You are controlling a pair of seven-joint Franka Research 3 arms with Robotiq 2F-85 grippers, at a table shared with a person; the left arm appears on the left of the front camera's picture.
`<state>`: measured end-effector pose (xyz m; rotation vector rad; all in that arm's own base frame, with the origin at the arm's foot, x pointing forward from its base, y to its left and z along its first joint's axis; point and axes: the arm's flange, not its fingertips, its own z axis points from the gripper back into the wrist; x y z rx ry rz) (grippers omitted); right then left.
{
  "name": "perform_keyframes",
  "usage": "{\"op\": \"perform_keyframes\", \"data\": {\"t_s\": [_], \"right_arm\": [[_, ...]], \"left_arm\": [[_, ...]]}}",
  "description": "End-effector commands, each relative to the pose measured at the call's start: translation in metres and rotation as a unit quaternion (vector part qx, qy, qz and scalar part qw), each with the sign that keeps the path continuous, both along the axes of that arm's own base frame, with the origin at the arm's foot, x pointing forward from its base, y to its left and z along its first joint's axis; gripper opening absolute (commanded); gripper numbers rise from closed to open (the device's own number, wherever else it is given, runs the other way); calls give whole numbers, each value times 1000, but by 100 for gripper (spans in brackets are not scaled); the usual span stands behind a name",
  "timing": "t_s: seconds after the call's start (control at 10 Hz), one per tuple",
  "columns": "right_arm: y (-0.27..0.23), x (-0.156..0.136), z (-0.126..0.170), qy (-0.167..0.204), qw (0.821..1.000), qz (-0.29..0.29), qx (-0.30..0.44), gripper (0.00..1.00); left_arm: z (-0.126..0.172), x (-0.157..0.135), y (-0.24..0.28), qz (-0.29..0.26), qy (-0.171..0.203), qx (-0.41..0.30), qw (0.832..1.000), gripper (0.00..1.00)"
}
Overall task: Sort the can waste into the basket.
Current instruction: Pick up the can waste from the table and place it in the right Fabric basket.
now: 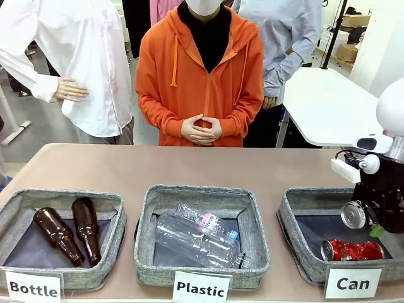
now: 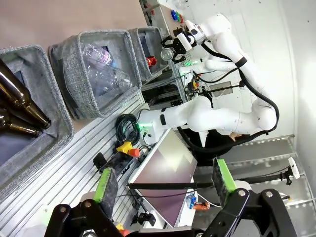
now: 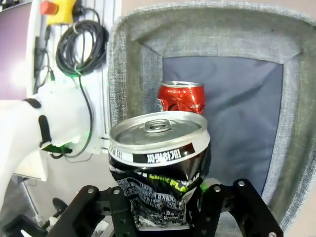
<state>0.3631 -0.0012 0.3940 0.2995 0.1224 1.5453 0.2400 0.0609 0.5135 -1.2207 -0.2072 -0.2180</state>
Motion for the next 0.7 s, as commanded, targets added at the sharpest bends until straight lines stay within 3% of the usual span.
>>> {"op": "perform_keyframes", "data": {"t_s": [0.0,0.1,0.2,0.3,0.6], "right_arm": [[6,1,-6,-13,1000,-27,-2,100],[5,3,-7,-17,999,-42,-1,100],[5,6,-8,-19,998,-60,-3,88],[4,9,-8,-20,996,-88,-2,98],[2,19,-1,-28,985,-171,5,100]], "left_arm": [[2,-1,-3,0,2,-11,1000,100],[2,-1,-3,0,2,-11,1000,100],[2,-1,-3,0,2,-11,1000,100],[2,-1,-3,0,2,-11,1000,100],[2,-1,-3,0,2,-11,1000,100]]}}
